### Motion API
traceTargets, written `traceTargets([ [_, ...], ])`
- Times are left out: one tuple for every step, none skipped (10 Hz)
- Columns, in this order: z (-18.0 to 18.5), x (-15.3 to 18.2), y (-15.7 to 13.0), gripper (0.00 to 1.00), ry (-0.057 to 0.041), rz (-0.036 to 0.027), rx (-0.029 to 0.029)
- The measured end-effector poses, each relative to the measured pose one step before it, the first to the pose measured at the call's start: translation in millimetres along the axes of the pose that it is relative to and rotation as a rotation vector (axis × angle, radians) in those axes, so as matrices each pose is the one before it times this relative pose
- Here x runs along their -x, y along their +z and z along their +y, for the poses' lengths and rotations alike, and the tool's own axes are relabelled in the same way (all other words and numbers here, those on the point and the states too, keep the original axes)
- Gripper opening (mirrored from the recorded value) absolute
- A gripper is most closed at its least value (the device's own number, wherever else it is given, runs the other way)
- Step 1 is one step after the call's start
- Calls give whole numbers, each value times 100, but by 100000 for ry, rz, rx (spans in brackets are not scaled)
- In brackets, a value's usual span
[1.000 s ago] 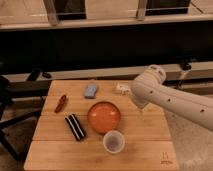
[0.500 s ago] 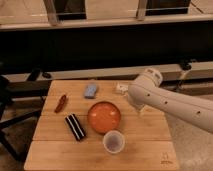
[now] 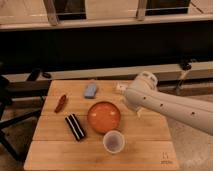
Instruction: Pick up the ceramic bowl
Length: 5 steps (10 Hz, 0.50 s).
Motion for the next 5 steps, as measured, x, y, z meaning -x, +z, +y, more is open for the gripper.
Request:
traceTargets([
  [-121, 250, 349, 80, -1208, -486, -147],
  [-79, 248, 309, 80, -1280, -609, -160],
  [-111, 158, 172, 80, -1504, -545, -179],
  [-59, 201, 463, 80, -2211, -980, -246],
  [-282, 169, 212, 80, -2354, -958, -553],
])
